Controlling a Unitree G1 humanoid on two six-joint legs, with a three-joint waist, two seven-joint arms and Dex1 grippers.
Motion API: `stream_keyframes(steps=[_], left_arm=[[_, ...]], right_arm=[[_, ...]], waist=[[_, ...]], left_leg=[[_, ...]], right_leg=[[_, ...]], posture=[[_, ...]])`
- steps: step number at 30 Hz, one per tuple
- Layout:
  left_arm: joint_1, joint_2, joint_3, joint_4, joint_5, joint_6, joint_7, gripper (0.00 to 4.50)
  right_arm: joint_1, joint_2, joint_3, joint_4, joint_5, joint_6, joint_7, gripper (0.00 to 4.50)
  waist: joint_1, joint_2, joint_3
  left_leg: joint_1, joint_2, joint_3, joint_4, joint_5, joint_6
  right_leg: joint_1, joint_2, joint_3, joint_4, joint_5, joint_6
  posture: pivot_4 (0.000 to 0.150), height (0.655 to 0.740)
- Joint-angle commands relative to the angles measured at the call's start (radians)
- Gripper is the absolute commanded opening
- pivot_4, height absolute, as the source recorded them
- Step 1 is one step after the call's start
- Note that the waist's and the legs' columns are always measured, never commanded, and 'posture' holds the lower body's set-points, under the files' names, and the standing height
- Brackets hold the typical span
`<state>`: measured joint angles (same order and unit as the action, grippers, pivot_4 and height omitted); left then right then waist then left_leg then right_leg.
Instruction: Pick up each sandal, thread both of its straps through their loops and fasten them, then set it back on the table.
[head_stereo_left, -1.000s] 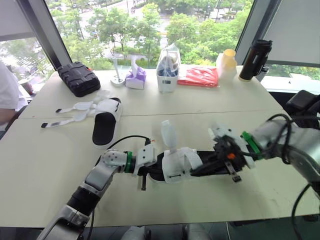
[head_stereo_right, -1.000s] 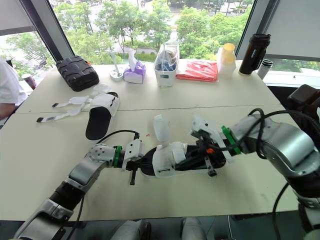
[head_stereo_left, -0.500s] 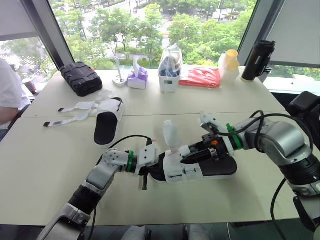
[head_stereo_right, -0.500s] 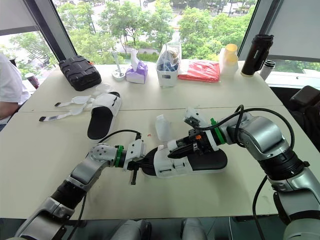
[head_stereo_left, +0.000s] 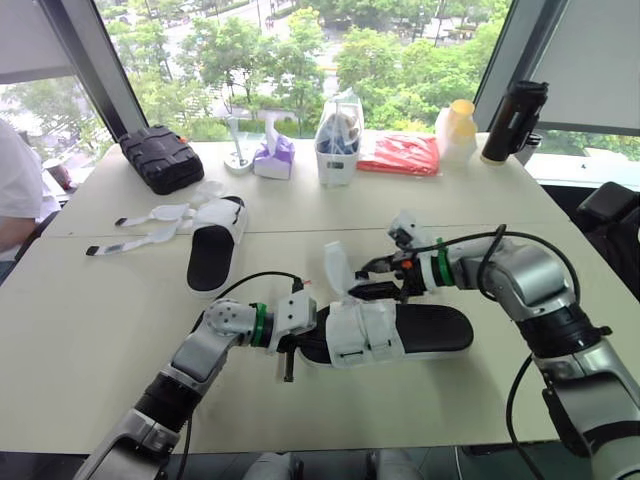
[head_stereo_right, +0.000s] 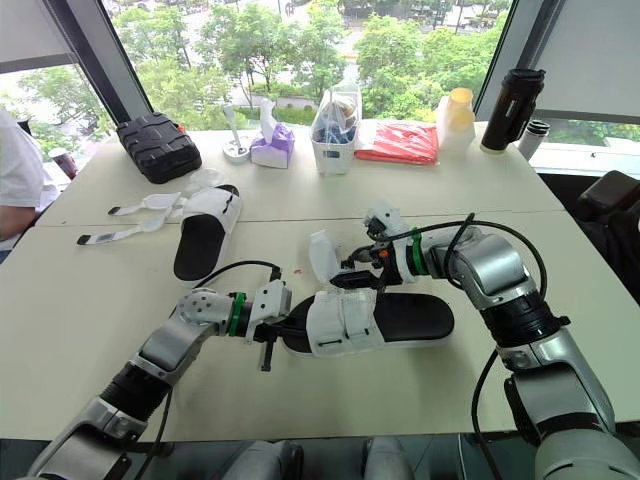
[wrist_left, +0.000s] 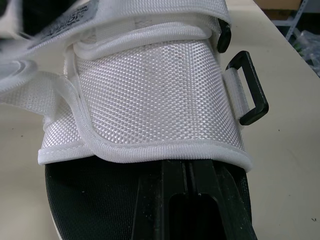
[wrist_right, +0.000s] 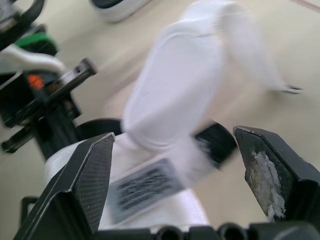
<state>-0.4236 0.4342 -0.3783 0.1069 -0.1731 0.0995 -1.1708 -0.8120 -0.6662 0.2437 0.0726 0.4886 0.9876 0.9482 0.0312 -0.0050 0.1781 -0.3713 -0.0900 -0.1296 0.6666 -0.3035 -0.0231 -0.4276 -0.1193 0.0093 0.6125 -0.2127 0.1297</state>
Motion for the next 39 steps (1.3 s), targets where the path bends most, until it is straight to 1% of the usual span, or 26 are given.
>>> stream_keyframes(steps=[1,4,8,13,16,18,19,20,23,29,33,36,39], left_arm=[[0.038,0.015,-0.056,0.051,0.061,0.036,-0.004,0.0],[0.04,0.014,-0.058,0.051,0.063,0.033,-0.002,0.0],[0.04,0.014,-0.058,0.052,0.065,0.032,-0.001,0.0],[0.041,0.016,-0.057,0.05,0.065,0.031,0.0,0.0],[0.041,0.018,-0.056,0.051,0.066,0.031,0.0,0.0],[0.041,0.018,-0.056,0.049,0.066,0.032,0.0,0.0],[0.042,0.019,-0.056,0.048,0.066,0.031,0.0,0.0],[0.042,0.019,-0.056,0.049,0.066,0.031,0.0,0.0],[0.04,0.019,-0.055,0.051,0.066,0.03,0.0,0.0],[0.037,0.019,-0.058,0.054,0.067,0.03,-0.003,0.0],[0.037,0.021,-0.059,0.055,0.068,0.029,-0.007,0.0],[0.037,0.028,-0.069,0.058,0.078,0.019,-0.017,0.0],[0.036,0.03,-0.072,0.062,0.083,0.012,-0.023,0.0]], right_arm=[[-0.049,0.018,-0.023,0.061,-0.03,-0.007,-0.01,4.11],[-0.067,0.036,-0.028,0.125,-0.02,0.049,0.004,4.11],[-0.081,0.045,-0.043,0.141,0.023,0.132,0.055,4.11],[-0.087,0.049,-0.048,0.159,0.022,0.14,0.066,4.11],[-0.09,0.061,-0.065,0.171,0.028,0.143,0.072,3.35],[-0.09,0.065,-0.068,0.171,0.03,0.147,0.075,2.25],[-0.091,0.067,-0.07,0.169,0.032,0.151,0.077,1.86],[-0.091,0.069,-0.072,0.168,0.034,0.153,0.078,1.24],[-0.092,0.075,-0.082,0.159,0.042,0.165,0.081,0.01],[-0.087,0.048,-0.107,0.098,0.081,0.193,0.102,0.01],[-0.091,0.025,-0.165,0.024,0.144,0.234,0.122,0.01],[-0.093,-0.008,-0.237,-0.061,0.223,0.276,0.141,0.01],[-0.088,-0.017,-0.262,-0.095,0.256,0.292,0.134,0.01]], waist=[[-0.001,0.0,0.0],[0.0,0.0,0.0],[-0.002,0.001,-0.001],[-0.003,0.001,-0.001],[-0.004,0.001,-0.001],[-0.004,0.001,-0.001],[-0.004,0.001,-0.001],[-0.004,0.001,-0.001],[-0.005,0.001,-0.001],[-0.006,0.002,-0.001],[-0.006,0.002,-0.001],[-0.006,0.002,-0.001],[-0.01,0.001,-0.001]], left_leg=[[0.0,0.0,0.0,0.0,0.0,0.0],[0.0,0.0,0.0,0.0,0.0,0.0],[0.0,0.0,0.0,0.0,0.0,0.0],[0.0,0.0,0.0,0.0,0.0,0.0],[0.0,0.0,0.0,0.0,0.0,0.0],[0.0,0.0,0.0,0.0,0.0,0.0],[0.0,0.0,0.0,0.0,0.0,0.0],[0.0,0.0,0.0,0.0,0.0,0.0],[0.0,0.0,0.0,0.0,0.0,0.0],[0.0,0.0,-0.001,0.0,0.0,0.0],[0.0,0.0,-0.001,0.0,0.0,0.0],[0.0,0.0,-0.001,0.0,0.0,0.0],[0.0,0.0,-0.001,0.0,0.0,0.0]], right_leg=[[0.0,0.0,0.0,0.0,0.0,0.0],[0.0,0.0,0.0,0.0,0.0,0.0],[0.0,0.0,0.0,0.0,0.0,0.0],[0.0,0.0,0.0,0.0,0.0,0.0],[0.0,0.0,0.0,0.0,0.0,0.0],[0.0,0.0,0.0,0.0,0.0,0.0],[0.0,0.0,0.0,0.0,0.0,0.0],[0.0,0.0,0.0,0.0,0.0,0.0],[0.0,0.0,0.0,0.0,0.0,0.0],[0.0,0.0,0.0,0.0,0.0,0.0],[0.0,0.0,0.0,0.0,0.0,0.0],[0.0,0.0,0.0,0.0,0.0,0.0],[0.0,0.0,0.0,0.0,0.0,0.0]], posture=[[0.15,0.74],[0.15,0.74],[0.15,0.74],[0.15,0.74],[0.15,0.74],[0.15,0.74],[0.15,0.74],[0.15,0.74],[0.15,0.74],[0.15,0.74],[0.15,0.74],[0.15,0.74],[0.15,0.74]])
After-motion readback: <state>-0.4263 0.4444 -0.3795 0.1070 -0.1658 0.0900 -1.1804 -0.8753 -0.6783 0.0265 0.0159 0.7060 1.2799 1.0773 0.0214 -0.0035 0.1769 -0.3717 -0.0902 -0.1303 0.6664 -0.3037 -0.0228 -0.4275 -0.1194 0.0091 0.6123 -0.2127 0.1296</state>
